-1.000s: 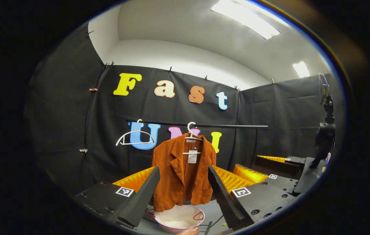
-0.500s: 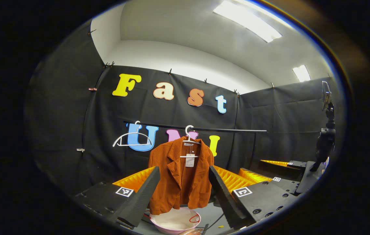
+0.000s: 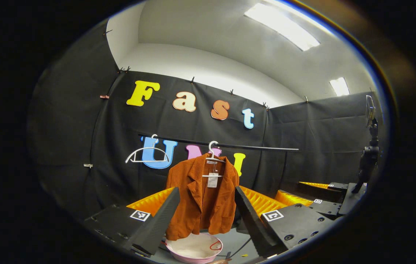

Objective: Grasp the clothes on the hanger with both hands and then place them into the laundry hamper below.

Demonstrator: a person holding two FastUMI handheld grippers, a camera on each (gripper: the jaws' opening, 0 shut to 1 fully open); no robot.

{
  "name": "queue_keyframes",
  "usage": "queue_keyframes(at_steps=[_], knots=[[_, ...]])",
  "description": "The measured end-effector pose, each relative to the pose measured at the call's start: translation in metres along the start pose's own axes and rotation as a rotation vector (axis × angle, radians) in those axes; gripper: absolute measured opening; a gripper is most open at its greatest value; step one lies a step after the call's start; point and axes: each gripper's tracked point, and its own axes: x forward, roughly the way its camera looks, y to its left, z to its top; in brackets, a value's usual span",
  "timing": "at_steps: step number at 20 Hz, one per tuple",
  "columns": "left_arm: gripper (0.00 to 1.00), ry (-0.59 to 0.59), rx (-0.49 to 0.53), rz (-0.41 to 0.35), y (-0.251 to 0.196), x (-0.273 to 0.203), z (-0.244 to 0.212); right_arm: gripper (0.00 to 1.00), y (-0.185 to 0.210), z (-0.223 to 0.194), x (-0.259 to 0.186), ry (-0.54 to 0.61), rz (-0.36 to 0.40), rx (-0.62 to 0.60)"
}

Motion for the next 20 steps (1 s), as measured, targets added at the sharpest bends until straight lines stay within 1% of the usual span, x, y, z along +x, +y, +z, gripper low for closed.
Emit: queue_keyframes(at_steps=[1, 3, 6, 8, 9, 10, 11, 12, 13, 15, 18, 20], knots=[[0.95, 0.007, -0.005, -0.008, 0.001, 0.001, -0.002, 0.97, -0.001, 0.0, -0.001, -0.001, -0.009, -0.003], [0.95, 0.022, -0.004, -0.027, 0.001, 0.001, -0.006, 0.97, -0.003, -0.001, -0.003, -0.001, -0.025, -0.011], [0.95, 0.047, 0.003, -0.036, 0.003, 0.003, -0.016, 0.97, -0.004, -0.008, -0.002, 0.012, -0.038, -0.022], [0.95, 0.054, -0.002, -0.049, -0.001, 0.009, -0.019, 0.97, -0.006, -0.008, 0.005, 0.012, -0.043, -0.028], [0.95, 0.055, -0.001, -0.054, -0.001, 0.013, -0.019, 0.95, -0.008, -0.007, 0.009, 0.007, -0.046, -0.032], [0.95, 0.057, 0.002, -0.056, 0.0, 0.019, -0.021, 0.97, -0.01, -0.006, 0.015, 0.002, -0.05, -0.037], [0.95, 0.059, 0.007, -0.055, 0.001, 0.026, -0.023, 0.97, -0.014, -0.007, 0.02, -0.002, -0.053, -0.041], [0.95, 0.061, 0.01, -0.052, 0.003, 0.033, -0.026, 0.95, -0.016, -0.009, 0.029, -0.004, -0.056, -0.043], [0.95, 0.064, 0.012, -0.049, 0.005, 0.041, -0.027, 0.97, -0.019, -0.013, 0.038, -0.002, -0.057, -0.043], [0.95, 0.065, 0.013, -0.042, 0.009, 0.062, -0.032, 0.97, -0.025, -0.023, 0.061, 0.002, -0.054, -0.041], [0.95, 0.068, 0.006, -0.024, 0.018, 0.105, -0.042, 0.97, -0.034, -0.041, 0.111, 0.008, -0.026, -0.032], [0.95, 0.065, 0.002, 0.001, 0.027, 0.142, -0.052, 0.97, -0.043, -0.056, 0.15, 0.023, -0.003, -0.032]])
